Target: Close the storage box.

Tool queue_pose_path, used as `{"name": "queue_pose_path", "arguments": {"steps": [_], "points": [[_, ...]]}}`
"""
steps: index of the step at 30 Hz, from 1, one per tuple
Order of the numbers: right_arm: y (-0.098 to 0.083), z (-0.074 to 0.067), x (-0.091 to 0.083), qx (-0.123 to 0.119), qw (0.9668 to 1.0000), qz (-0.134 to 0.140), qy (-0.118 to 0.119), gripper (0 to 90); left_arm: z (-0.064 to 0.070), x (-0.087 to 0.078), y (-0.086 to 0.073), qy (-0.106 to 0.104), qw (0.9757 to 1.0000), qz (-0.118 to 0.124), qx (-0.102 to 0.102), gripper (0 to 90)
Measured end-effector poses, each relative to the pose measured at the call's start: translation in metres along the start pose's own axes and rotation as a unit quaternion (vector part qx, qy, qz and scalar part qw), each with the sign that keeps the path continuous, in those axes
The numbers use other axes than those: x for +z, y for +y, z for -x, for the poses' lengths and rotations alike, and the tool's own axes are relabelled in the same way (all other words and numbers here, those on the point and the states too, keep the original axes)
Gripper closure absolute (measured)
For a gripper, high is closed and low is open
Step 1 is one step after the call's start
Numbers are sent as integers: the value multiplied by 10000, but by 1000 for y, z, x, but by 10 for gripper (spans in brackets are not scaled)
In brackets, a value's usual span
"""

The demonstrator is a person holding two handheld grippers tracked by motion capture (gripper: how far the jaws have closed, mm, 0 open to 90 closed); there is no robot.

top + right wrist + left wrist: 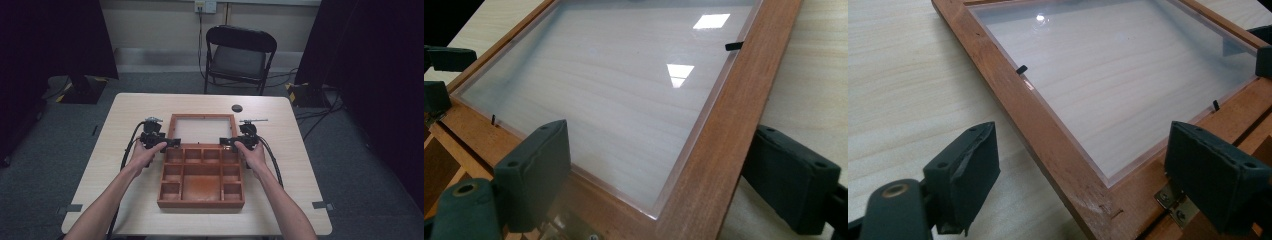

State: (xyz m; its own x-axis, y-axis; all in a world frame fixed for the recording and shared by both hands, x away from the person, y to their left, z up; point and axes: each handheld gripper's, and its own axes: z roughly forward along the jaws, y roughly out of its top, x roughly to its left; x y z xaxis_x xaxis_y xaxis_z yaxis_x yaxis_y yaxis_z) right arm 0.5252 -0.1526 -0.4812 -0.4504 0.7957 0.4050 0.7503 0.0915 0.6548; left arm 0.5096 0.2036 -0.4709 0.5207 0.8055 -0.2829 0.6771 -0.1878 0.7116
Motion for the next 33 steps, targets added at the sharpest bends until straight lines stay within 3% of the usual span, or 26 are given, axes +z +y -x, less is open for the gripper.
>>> {"name": "queue_pose_path", "arguments": {"steps": [4,11,17,25,33], "points": [[0,-2,-1,-3,10000,14,-79,132,0,0,1,0,10000,-13,23,121],[1,-5,-3,-191,9996,60,-184,141,-5,2,0,-101,9998,-28,-145,90],[2,-9,-6,-390,9985,143,-357,151,-8,3,1,-163,9998,-49,-141,68],[1,-11,-10,-415,9980,194,-433,171,1,10,2,-404,9991,-71,-110,74],[-1,-10,-11,-436,9976,325,-427,188,0,11,3,-468,9988,-70,-97,83]]}}
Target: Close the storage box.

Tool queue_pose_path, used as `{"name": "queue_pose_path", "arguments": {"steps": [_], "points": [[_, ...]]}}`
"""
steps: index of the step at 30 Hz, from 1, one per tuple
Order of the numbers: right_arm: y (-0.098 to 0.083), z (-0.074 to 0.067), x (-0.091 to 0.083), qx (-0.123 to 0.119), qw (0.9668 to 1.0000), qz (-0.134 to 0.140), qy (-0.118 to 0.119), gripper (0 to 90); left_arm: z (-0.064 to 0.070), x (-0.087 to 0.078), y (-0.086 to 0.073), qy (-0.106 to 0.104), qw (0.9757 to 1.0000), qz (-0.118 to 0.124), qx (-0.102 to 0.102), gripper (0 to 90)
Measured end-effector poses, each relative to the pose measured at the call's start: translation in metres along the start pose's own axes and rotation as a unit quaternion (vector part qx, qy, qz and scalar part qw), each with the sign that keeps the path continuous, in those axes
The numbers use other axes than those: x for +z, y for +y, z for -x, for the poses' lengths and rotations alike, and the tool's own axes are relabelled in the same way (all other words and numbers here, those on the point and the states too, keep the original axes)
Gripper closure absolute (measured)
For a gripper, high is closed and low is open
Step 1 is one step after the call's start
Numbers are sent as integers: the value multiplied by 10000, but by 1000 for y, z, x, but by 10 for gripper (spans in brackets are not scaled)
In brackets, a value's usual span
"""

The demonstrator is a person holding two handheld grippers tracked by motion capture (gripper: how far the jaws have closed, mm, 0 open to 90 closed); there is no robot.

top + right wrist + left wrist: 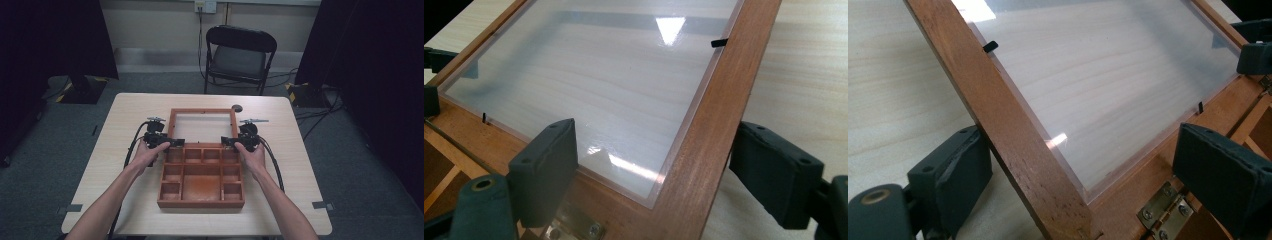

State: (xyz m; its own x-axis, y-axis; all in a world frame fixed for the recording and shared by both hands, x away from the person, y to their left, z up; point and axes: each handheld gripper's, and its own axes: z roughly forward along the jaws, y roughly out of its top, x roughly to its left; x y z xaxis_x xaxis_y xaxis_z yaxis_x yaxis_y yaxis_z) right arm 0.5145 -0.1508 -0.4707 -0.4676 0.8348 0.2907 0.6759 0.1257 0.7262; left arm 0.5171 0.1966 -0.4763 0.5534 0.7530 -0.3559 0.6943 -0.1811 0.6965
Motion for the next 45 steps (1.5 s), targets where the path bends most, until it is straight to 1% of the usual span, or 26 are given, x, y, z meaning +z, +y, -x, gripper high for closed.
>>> {"name": "queue_pose_path", "arguments": {"steps": [5,10,13,16,19,21,22,23,25,26,29,30,33,37,38,39,41,44,45], "points": [[2,-3,-3,-120,9998,103,-133,224,4,-2,2,84,9998,18,199,94],[3,-4,-6,-153,9995,202,-195,266,5,-4,3,60,9997,33,240,125],[4,-4,-9,-145,9995,244,-155,273,6,-6,4,154,9995,120,250,155],[6,-4,-12,-150,9994,294,-145,290,7,-8,5,191,9992,140,314,180],[6,-4,-15,-104,9992,354,-128,303,7,-10,6,211,9990,190,345,206],[7,-4,-17,-87,9991,401,-103,305,7,-11,6,212,9990,219,329,232],[7,-5,-18,-52,9990,429,-79,306,6,-14,7,152,9990,303,292,241],[7,-5,-19,-48,9989,457,-79,306,6,-14,7,152,9990,303,292,243],[8,-6,-22,-33,9988,492,-44,307,5,-18,8,49,9989,431,183,256],[8,-6,-23,-36,9987,516,-38,313,5,-21,9,64,9985,499,225,272],[8,-6,-28,-56,9984,557,13,330,6,-26,10,14,9978,639,173,302],[8,-6,-30,-47,9982,590,42,340,6,-27,11,27,9975,681,197,316],[9,-7,-34,-32,9977,673,105,342,7,-32,12,-48,9971,740,178,325],[8,-8,-40,-82,9970,749,158,344,10,-37,13,-9,9966,773,272,342],[8,-9,-41,-61,9970,758,172,345,11,-37,13,17,9965,776,300,348],[8,-9,-42,-82,9968,778,161,345,12,-38,13,41,9963,779,351,354],[7,-10,-44,-116,9967,789,157,344,15,-40,13,41,9962,788,370,356],[6,-12,-47,-224,9961,837,142,339,19,-43,13,125,9958,790,444,351],[6,-13,-48,-230,9959,867,147,342,20,-45,13,100,9957,801,454,348]]}}
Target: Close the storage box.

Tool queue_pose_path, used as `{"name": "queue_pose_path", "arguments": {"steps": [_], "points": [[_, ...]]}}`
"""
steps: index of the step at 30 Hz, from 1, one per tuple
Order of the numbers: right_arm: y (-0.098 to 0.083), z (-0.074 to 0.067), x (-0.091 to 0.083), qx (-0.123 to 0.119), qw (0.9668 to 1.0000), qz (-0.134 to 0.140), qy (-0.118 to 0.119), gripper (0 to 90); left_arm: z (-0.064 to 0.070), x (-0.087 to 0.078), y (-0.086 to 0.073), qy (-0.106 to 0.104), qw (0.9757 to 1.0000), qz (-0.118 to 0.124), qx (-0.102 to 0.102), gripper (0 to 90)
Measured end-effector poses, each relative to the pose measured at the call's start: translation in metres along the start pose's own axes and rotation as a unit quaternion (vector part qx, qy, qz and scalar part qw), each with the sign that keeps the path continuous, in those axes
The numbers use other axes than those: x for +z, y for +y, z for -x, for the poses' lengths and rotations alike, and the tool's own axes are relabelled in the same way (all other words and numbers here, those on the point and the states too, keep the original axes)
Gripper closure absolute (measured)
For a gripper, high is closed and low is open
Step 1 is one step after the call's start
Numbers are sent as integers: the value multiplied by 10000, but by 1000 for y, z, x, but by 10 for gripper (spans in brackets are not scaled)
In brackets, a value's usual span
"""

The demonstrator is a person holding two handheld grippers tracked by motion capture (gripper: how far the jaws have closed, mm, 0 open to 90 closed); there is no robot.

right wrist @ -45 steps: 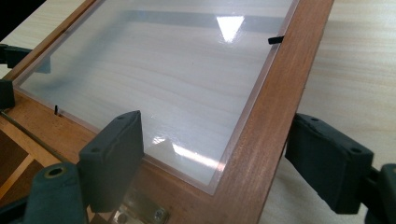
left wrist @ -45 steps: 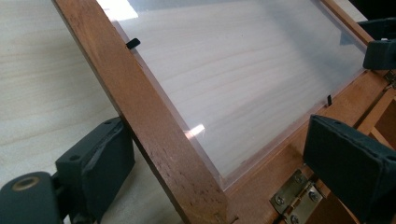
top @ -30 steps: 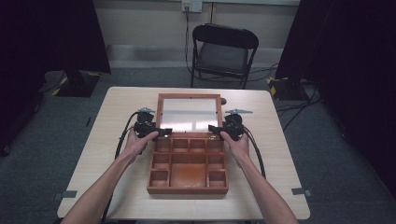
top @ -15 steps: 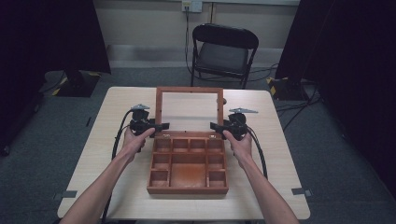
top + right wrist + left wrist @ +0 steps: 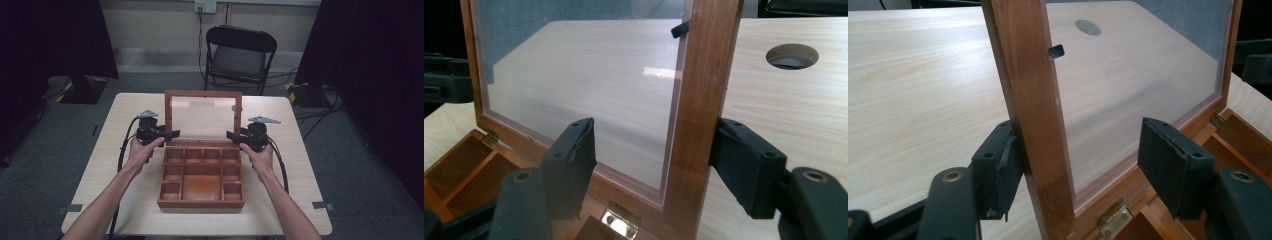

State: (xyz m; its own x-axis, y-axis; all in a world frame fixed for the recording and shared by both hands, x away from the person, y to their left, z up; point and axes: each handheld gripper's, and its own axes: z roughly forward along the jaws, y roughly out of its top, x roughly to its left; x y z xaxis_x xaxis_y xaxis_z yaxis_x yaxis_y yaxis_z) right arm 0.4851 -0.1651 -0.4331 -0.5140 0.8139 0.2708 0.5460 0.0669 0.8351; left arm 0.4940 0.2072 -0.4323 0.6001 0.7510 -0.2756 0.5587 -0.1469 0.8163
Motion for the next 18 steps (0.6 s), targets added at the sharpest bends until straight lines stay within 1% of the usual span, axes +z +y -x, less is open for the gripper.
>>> {"name": "queue_pose_path", "arguments": {"steps": [4,5,6,7,9,11,12,15,16,18], "points": [[-1,-2,-7,-37,10000,77,36,358,4,-7,0,-50,10000,46,52,350],[-2,-4,-9,-16,10000,77,44,359,5,-8,0,-15,10000,25,74,350],[-2,-4,-10,-45,9999,99,45,360,6,-9,-1,-93,9999,79,31,351],[-2,-5,-12,-79,9999,119,41,361,6,-11,-1,-70,9999,77,44,357],[-3,-8,-14,-76,9999,125,40,362,8,-13,-2,-90,9999,126,23,367],[-3,-10,-17,-129,9998,164,3,364,10,-16,-3,-74,9998,131,88,377],[-4,-11,-18,-136,9998,170,6,365,11,-18,-4,-56,9998,109,159,387],[-5,-14,-22,-194,9997,166,-9,374,13,-23,-5,-98,9996,146,201,403],[-5,-15,-25,-190,9997,175,18,378,14,-24,-6,-113,9997,160,173,404],[-7,-17,-28,-188,9997,162,23,397,16,-27,-6,-141,9996,118,235,410]]}}
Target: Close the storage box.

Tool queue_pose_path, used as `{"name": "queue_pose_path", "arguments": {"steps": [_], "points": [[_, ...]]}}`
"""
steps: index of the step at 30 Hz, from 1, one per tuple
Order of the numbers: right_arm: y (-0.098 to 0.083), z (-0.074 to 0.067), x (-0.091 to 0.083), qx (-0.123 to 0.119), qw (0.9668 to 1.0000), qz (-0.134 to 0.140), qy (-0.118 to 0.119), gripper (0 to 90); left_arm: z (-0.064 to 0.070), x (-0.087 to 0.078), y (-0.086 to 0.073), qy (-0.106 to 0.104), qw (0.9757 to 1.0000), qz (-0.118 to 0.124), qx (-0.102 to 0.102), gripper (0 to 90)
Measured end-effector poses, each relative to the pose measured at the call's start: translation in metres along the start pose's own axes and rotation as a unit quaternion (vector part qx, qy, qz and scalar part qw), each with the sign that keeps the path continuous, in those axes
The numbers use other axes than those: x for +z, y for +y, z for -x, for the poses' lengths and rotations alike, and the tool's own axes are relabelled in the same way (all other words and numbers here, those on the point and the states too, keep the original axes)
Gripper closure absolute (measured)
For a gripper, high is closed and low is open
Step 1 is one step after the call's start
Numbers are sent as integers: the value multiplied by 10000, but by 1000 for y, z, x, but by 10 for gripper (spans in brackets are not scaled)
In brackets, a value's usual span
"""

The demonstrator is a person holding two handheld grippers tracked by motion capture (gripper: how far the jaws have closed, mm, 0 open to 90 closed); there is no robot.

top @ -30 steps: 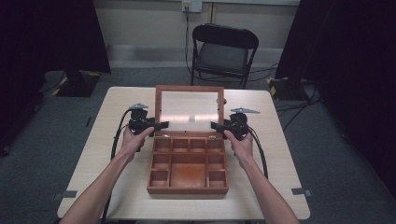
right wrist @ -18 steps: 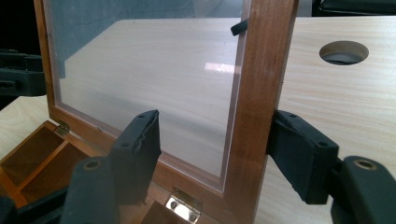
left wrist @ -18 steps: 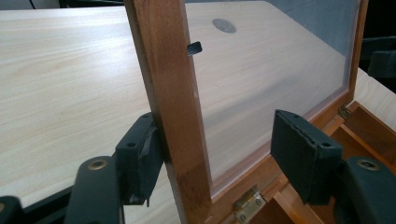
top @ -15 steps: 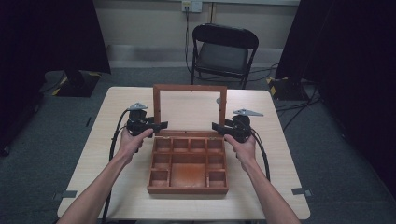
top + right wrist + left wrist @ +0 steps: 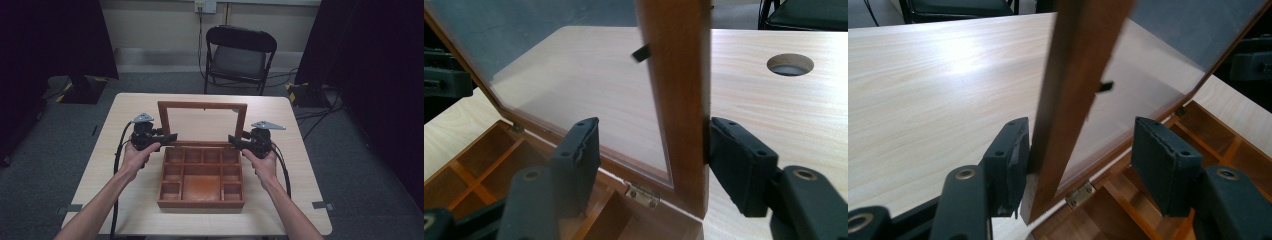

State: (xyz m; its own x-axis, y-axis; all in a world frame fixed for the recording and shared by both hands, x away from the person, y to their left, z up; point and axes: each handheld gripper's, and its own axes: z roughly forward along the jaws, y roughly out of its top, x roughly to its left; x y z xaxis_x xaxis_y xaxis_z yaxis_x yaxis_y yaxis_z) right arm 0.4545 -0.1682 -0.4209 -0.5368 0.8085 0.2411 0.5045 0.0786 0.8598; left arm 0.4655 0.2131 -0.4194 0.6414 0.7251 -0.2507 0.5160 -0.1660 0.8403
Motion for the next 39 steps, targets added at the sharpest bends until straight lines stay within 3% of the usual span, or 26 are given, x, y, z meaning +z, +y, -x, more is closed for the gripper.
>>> {"name": "queue_pose_path", "arguments": {"steps": [4,6,11,18,23,30,39], "points": [[-2,-1,-6,6,10000,18,50,441,5,-3,1,-171,9998,85,15,424],[-3,-1,-7,10,10000,13,96,437,9,-3,2,-74,9999,73,90,408],[-2,-1,-9,82,9998,103,128,439,7,-4,1,-101,9999,118,28,405],[1,-3,-11,91,9999,113,-14,307,9,-9,3,-121,9998,151,63,410],[2,-4,-12,202,9998,37,43,305,11,-13,6,-181,9997,151,105,407],[8,-13,-21,123,9997,-49,190,277,14,-18,4,-182,9997,-40,176,397],[5,-12,-27,130,9991,-165,359,265,22,-23,-1,-207,9996,14,173,366]]}}
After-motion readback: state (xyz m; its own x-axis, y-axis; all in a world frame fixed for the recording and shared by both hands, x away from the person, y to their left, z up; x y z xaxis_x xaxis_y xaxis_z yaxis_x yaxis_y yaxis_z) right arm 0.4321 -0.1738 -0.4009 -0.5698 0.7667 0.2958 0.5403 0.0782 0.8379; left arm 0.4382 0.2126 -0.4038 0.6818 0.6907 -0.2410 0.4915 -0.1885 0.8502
